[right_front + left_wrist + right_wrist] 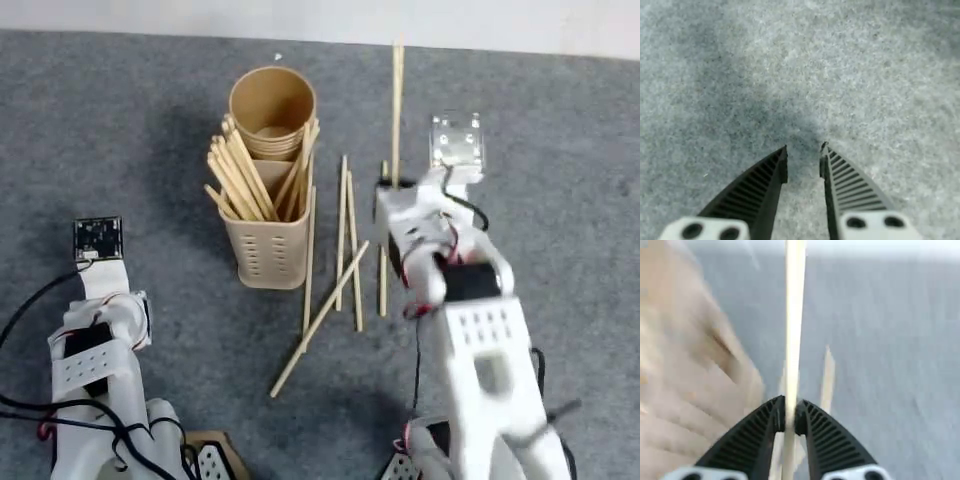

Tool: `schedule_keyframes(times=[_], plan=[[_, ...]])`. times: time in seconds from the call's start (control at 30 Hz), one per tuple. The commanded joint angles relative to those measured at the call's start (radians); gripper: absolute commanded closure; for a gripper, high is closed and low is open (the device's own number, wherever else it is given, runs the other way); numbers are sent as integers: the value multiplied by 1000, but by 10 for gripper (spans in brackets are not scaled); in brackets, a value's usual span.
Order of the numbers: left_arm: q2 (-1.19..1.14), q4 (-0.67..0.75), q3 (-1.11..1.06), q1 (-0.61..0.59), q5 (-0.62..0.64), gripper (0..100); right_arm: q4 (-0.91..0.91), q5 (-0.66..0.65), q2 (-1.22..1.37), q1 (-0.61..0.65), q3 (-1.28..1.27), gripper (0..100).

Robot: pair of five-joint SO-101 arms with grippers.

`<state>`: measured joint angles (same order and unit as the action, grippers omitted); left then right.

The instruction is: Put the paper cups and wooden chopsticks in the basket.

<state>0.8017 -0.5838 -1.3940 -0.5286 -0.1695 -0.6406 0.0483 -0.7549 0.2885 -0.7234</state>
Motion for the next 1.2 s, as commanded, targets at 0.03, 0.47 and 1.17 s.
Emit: schedule_keyframes(times=[0.03, 0.47, 1.17], plan=[[15, 12, 8, 12, -8, 860, 225, 17, -150, 166, 53, 989], [15, 12, 8, 13, -8, 860, 584, 15, 71, 397, 127, 991], [15, 12, 7, 13, -8, 860, -73, 15, -116, 154, 124, 875]])
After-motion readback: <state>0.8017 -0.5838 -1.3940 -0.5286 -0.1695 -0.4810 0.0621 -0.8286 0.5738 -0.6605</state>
